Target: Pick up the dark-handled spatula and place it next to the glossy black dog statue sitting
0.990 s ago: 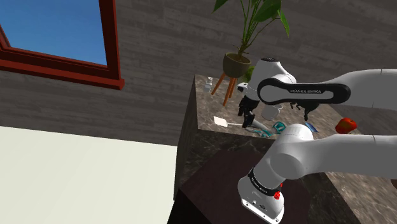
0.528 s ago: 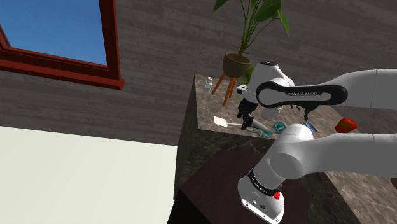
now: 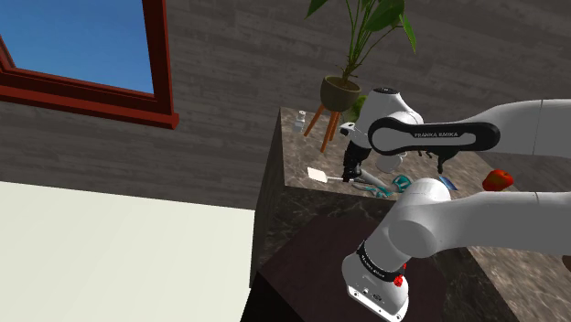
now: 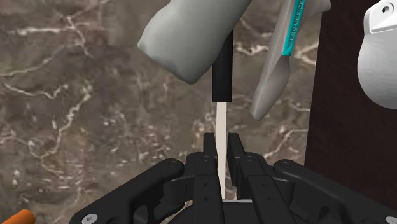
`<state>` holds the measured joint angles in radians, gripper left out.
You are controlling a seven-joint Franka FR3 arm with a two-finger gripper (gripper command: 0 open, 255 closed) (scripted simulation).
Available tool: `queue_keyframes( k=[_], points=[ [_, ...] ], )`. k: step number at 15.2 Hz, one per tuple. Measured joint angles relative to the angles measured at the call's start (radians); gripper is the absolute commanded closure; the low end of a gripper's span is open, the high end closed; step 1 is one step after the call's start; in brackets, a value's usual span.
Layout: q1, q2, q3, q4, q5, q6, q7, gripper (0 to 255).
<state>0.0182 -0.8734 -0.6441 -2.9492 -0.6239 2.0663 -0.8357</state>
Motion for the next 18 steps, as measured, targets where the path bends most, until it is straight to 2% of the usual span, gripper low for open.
queue_keyframes(
  k=[5,18],
  points=[
    [0.001,-0.004,0.003,0.005,0.004,-0.008,-0.001,255],
    [0.022,-0.107,0.102,0.12,0.103,-0.222,-0.025,255]
  ],
)
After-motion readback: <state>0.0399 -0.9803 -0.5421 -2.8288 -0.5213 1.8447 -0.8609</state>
